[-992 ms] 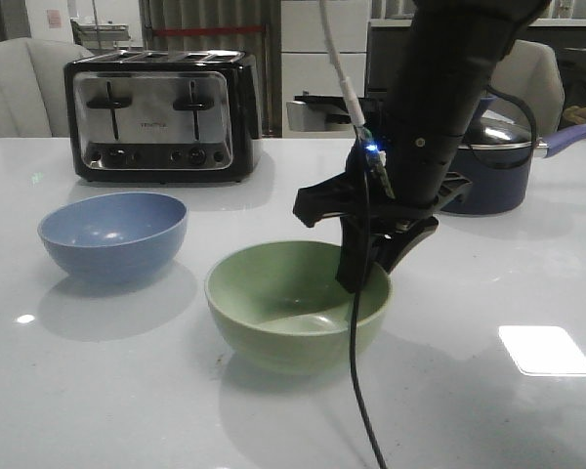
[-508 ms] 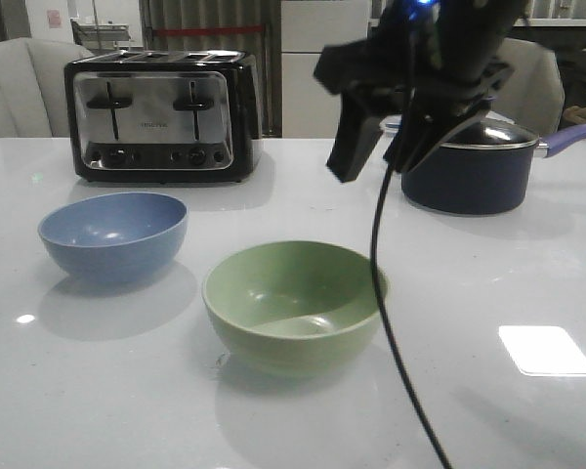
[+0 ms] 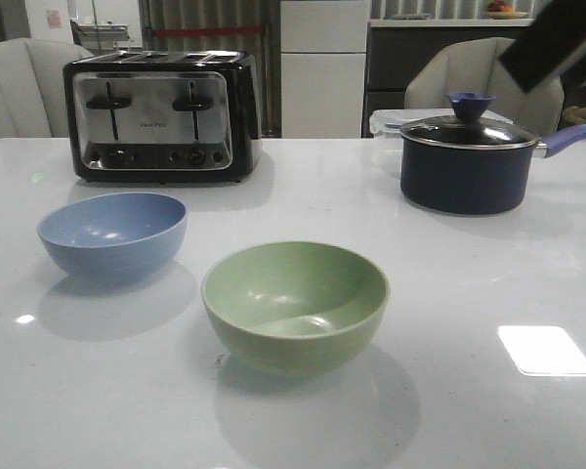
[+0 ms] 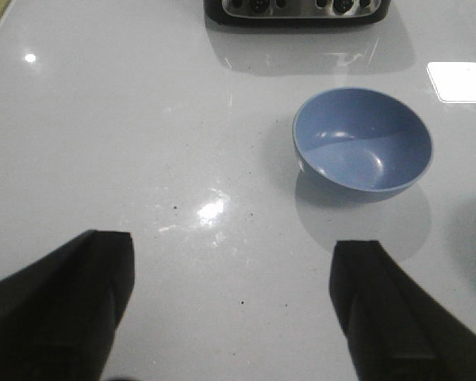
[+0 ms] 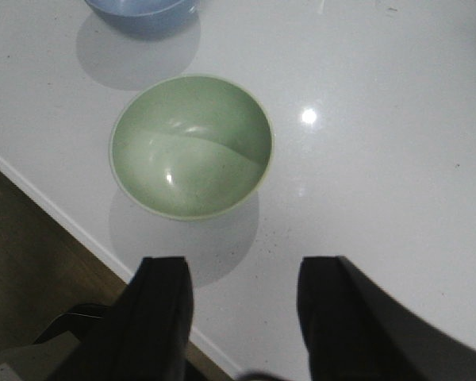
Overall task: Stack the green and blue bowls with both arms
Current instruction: 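Release the green bowl and lift the right gripper away, then lower the left gripper onto the rim of the light blue bowl and grasp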
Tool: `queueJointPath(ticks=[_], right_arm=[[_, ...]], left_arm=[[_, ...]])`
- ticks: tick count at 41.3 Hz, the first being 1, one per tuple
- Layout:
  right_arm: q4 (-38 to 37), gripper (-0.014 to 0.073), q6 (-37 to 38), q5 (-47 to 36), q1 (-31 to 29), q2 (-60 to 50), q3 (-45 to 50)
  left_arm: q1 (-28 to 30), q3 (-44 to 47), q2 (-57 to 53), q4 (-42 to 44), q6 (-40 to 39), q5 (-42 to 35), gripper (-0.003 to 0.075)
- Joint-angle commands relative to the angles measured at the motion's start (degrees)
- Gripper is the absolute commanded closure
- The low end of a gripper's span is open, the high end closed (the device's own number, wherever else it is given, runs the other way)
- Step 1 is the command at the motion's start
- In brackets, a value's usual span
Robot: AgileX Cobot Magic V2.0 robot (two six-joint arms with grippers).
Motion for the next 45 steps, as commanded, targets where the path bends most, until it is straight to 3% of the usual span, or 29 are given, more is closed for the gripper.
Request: queueJointPath(ticks=[1, 14, 22, 45], right_arm=[[0.15, 0.0169, -0.84, -2.97, -0.08, -6.09, 2.12], [0.13, 0.0169, -0.84, -2.34, -0.08, -16.72, 8.09], [0.13, 0.0169, -0.84, -1.95, -0.08, -16.78, 8.15], [0.13, 0.0169, -0.84, -1.9, -0.08, -16.78, 8.15]], left_arm=[[-2.49, -1.64, 0.38, -0.89, 1.6, -5.33, 0.0152], [-9.92, -6.42, 8.95, -0.26, 1.7, -2.16, 0.0152], [-9.82, -13.99, 22.41, 0.03, 1.11, 2.55, 0.0151], [-9.82, -38.64, 59.59, -0.62, -1.92, 3.4, 0.0152]])
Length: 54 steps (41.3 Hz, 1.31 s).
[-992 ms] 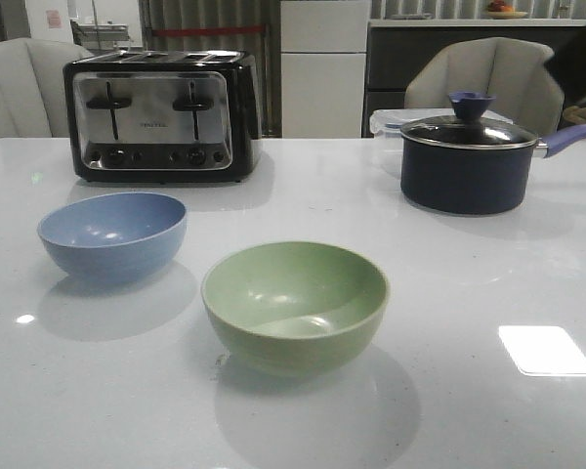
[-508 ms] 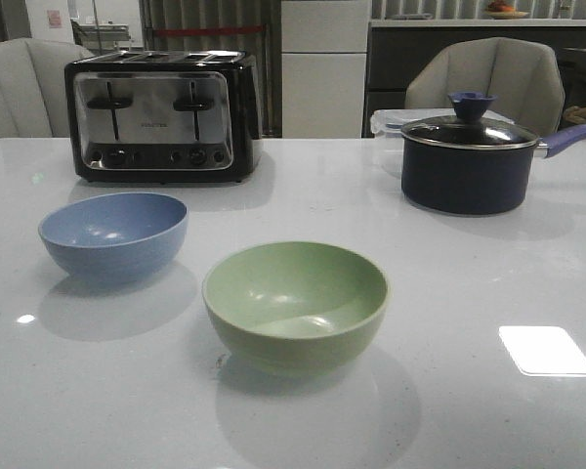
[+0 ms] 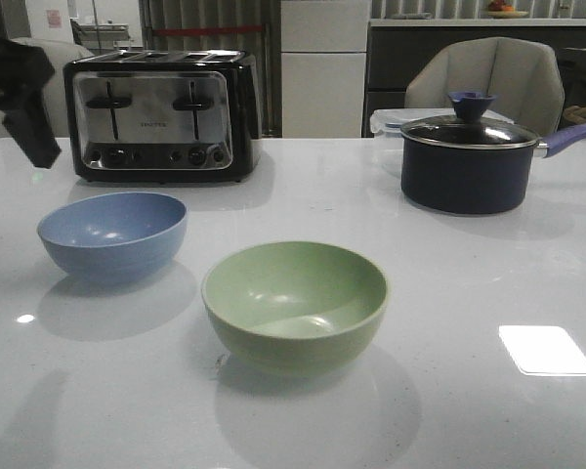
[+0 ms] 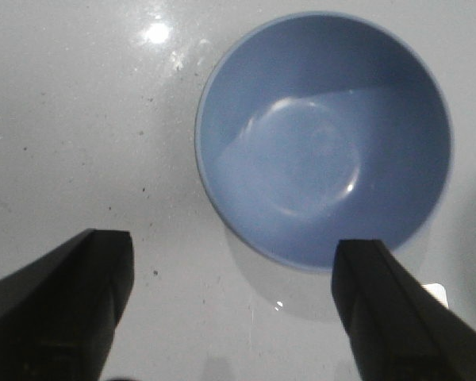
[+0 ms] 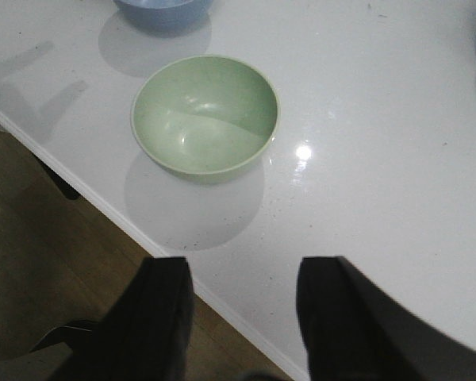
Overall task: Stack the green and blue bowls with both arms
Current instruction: 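Lower the left gripper onto the rim of the light blue bowl and grasp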
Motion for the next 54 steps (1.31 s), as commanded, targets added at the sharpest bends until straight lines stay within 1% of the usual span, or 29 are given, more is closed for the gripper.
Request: queueJointPath(ticks=[1, 11, 19, 21, 24, 28, 34, 38, 40, 54], right_arm=[[0.17, 0.0169, -0.7, -3.62, -0.08, -0.06, -1.4], [0.17, 0.0169, -0.7, -3.62, -0.08, -0.06, -1.4], [0.17, 0.0169, -0.7, -3.62, -0.08, -0.06, -1.4], [0.17, 0.0169, -0.7, -3.62, -0.08, -0.06, -1.4], [0.17, 0.0169, -0.7, -3.62, -0.08, -0.06, -1.4], [0.17, 0.0169, -0.7, -3.62, -0.08, -0.06, -1.4], [0.17, 0.0169, -0.7, -3.62, -0.08, -0.06, -1.4], [0.17, 0.0169, -0.7, -3.62, -0.08, -0.06, -1.4], [0.17, 0.0169, -0.7, -3.62, -0.08, -0.06, -1.4], [0.17, 0.0169, -0.7, -3.62, -0.08, -0.06, -1.4]], left_arm=[[-0.21, -5.7, 3.05, -0.6, -0.87, -1.93, 0.0152], [-0.21, -12.69, 12.65, 1.65, -0.87, -2.04, 0.0152], [-0.21, -13.79, 15.94, 1.75, -0.87, -2.49, 0.0152], [-0.21, -13.79, 16.36, 1.75, -0.87, -2.65, 0.0162], [-0.21, -13.79, 16.6, 1.75, -0.87, -2.65, 0.0202], [-0.21, -13.79, 16.7, 1.9, -0.87, -2.65, 0.0295], [-0.21, -13.79, 16.7, 1.9, -0.87, -1.74, 0.0454], [-0.21, -13.79, 16.82, 2.16, -0.87, -1.41, 0.0524], [-0.21, -13.79, 16.81, 2.16, -0.87, -1.41, 0.054], [-0.21, -13.79, 18.04, 2.67, -0.87, -0.69, 0.0548]])
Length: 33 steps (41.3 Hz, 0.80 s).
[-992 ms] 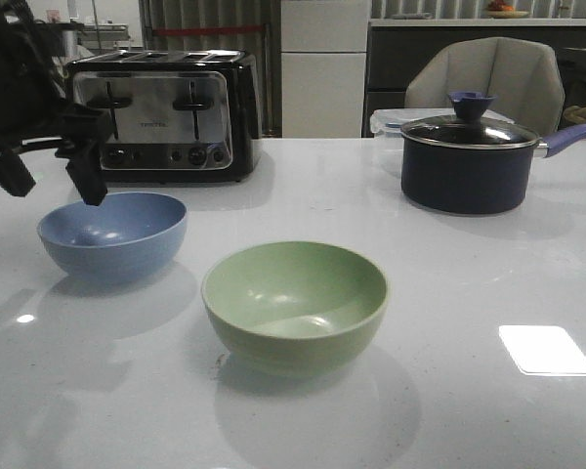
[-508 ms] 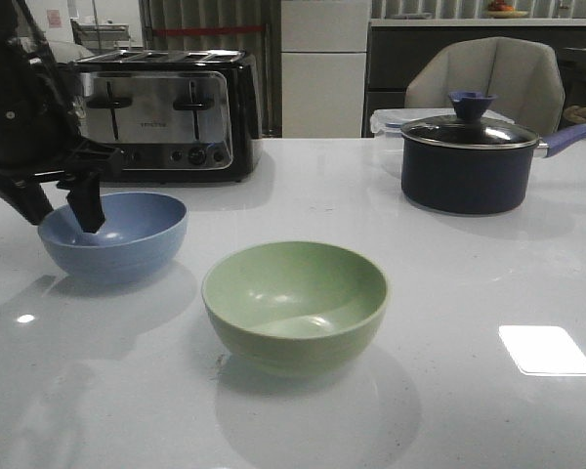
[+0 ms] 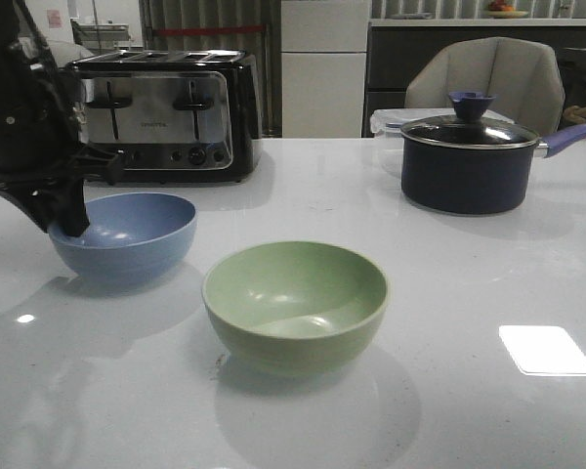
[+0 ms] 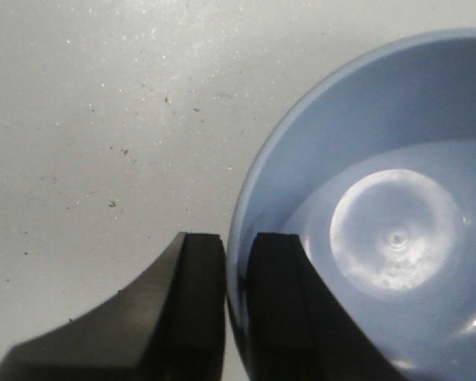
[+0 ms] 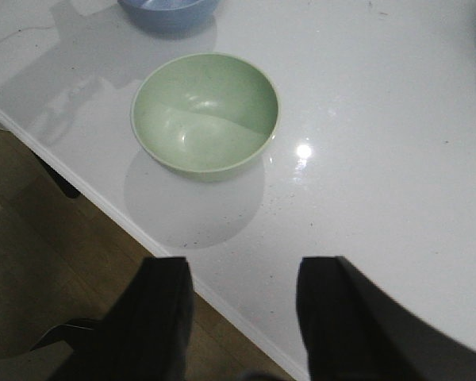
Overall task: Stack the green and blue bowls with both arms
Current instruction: 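Lower the left gripper onto the rim of the light blue bowl and grasp, then lift the blue bowl with the left gripper over the green bowl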
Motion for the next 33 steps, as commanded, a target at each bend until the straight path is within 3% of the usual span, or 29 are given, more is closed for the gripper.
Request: queueJointPath(ticks=[1, 6, 17, 33], right_arm=[[0.17, 0.0169, -0.7, -3.62, -0.08, -0.06, -1.53], [0.17, 0.0169, -0.7, -3.62, -0.08, -0.06, -1.53], [0.17, 0.0169, -0.7, -3.62, -0.08, -0.06, -1.53], [0.17, 0.0169, -0.7, -3.62, -0.08, -0.06, -1.53]], left_arm=[[-0.21, -1.67, -2.47, 0.0, -0.48, -0.84, 0.0552], [-0.21, -1.67, -2.47, 0.0, -0.48, -0.45, 0.063], [-1.16, -3.0, -5.67, -0.63, 0.32, 3.23, 0.0624], [-12.78, -3.09, -16.52, -2.14, 3.13, 6.3, 0.0624]])
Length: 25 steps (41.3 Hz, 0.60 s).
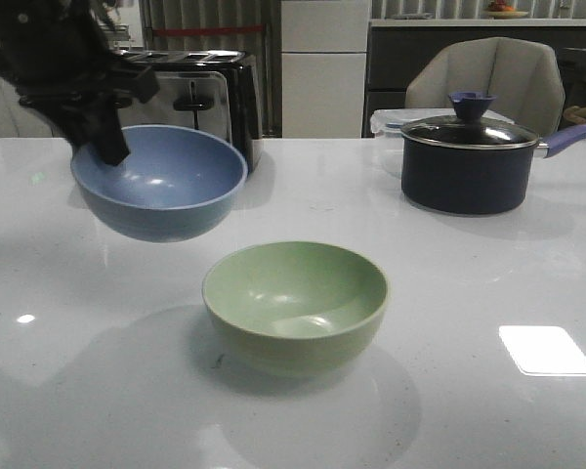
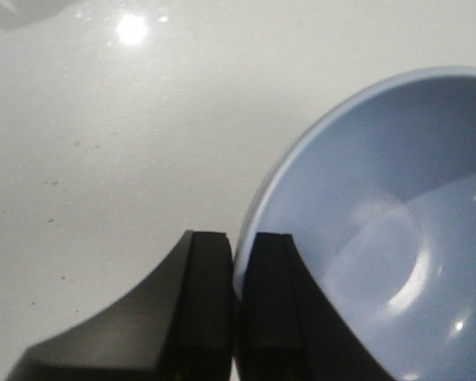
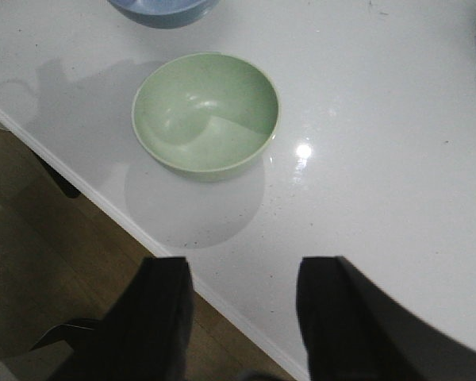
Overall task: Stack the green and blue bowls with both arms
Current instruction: 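Lift the blue bowl with the left gripper over the green bowl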
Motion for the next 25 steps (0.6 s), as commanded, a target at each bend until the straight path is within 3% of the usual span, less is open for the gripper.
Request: queueJointPath(ticks=[1, 10, 25], right_arm=[[0.17, 0.0169, -0.7, -3.62, -0.08, -0.06, -1.53], [0.17, 0.0169, -0.7, -3.62, -0.08, -0.06, -1.53], [0.17, 0.0169, -0.7, -3.57, -0.08, -0.06, -1.53]], left_arm=[[-3.58, -1.99, -4.56, -2.2, 0.23, -0.6, 0.0624], [-8.31, -1.99, -4.0, -17.38, 10.66, -0.52, 0.0624], [-11.04, -1.99, -1.01, -17.69, 10.67, -1.21, 0.0624]])
